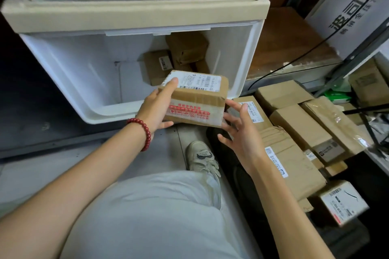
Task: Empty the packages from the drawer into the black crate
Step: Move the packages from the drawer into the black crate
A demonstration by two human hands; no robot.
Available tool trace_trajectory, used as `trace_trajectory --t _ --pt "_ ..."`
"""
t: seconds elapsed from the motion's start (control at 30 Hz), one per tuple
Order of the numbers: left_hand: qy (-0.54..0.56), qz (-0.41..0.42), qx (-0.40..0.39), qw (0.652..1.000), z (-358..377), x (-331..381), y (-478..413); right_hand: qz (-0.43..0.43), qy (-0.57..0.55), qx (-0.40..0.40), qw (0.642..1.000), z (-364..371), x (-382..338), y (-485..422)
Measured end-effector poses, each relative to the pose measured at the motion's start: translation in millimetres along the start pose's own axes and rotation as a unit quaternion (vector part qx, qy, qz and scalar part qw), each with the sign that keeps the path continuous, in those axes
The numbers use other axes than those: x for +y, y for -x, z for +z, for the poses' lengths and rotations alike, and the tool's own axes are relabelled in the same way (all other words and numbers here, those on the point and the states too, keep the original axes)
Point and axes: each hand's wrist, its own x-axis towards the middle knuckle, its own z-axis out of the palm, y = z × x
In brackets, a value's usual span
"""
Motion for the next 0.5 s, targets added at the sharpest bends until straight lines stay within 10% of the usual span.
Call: trace_trajectory --t 0.5 --pt "-0.114 0.11 0.011 0.987 1.1 0.3 6.4 -0.07 0.015 0.008 0.997 5.2 -0.3 7.8"
